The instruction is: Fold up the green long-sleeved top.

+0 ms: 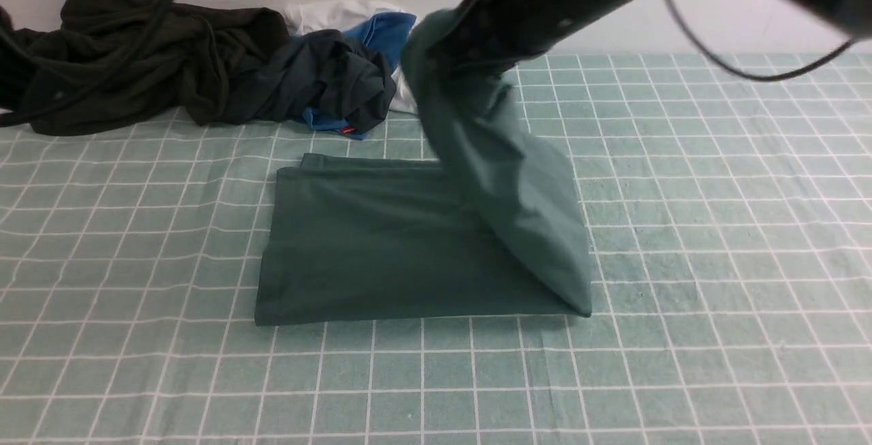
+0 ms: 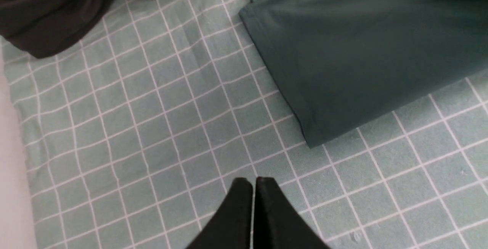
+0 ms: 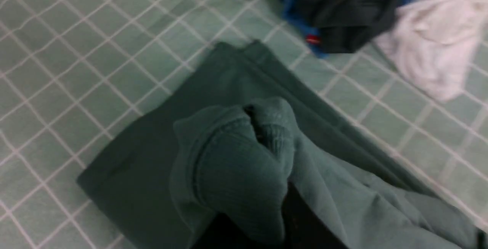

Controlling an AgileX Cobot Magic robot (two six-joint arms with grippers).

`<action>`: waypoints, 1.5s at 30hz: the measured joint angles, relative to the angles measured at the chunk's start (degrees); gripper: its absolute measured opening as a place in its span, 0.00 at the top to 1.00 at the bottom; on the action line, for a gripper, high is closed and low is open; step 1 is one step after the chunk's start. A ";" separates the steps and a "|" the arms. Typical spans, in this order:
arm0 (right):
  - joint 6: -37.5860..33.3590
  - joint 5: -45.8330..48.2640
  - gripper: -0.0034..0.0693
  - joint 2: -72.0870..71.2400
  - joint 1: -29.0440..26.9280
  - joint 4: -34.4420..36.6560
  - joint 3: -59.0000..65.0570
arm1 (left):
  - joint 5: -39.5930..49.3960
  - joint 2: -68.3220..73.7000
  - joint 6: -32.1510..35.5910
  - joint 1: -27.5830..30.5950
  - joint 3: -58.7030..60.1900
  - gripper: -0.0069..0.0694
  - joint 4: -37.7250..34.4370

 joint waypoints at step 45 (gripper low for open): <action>1.23 -8.82 0.97 1.09 2.05 -2.18 16.10 | -12.07 -51.48 -12.48 0.05 51.14 0.91 8.23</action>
